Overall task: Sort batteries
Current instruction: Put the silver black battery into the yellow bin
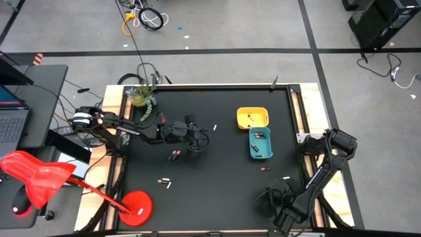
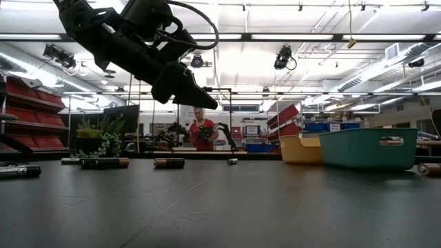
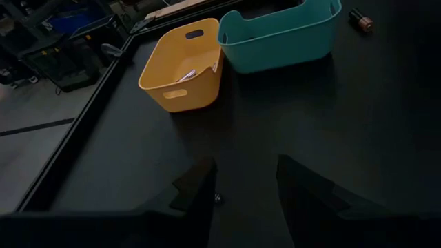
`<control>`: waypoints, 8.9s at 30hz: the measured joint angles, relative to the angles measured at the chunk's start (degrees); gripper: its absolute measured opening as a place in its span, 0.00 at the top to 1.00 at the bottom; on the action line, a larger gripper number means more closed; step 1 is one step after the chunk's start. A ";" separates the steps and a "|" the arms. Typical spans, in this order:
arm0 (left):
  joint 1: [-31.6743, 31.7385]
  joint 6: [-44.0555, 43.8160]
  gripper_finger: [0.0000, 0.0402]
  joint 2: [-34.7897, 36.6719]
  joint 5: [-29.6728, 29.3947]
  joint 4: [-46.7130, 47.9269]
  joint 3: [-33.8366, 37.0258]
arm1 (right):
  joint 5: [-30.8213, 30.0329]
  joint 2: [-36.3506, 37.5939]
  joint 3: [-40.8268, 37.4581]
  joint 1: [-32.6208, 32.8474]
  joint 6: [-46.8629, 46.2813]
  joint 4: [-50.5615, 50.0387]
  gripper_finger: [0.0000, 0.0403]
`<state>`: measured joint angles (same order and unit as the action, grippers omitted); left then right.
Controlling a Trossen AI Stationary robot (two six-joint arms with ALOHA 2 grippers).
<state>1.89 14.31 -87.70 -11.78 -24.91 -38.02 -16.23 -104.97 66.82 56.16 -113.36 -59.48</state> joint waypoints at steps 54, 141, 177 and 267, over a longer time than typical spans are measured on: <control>0.00 -1.25 0.61 0.00 4.66 -0.97 -0.02 | -5.36 20.14 0.25 -71.74 81.22 -9.24 0.65; -0.81 0.39 0.61 0.00 4.71 0.98 0.00 | 1.87 32.92 -30.39 -68.05 128.50 1.24 0.97; -0.81 0.35 0.61 0.00 4.71 3.34 0.02 | 5.25 32.92 -35.75 -76.33 135.44 13.43 0.63; -1.56 -1.16 0.61 3.65 1.02 6.84 0.00 | 14.53 29.62 -7.59 -49.38 75.51 -9.96 0.68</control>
<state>0.33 13.15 -84.05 -10.76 -18.06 -38.02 -1.70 -75.35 59.23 6.78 -37.85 -69.45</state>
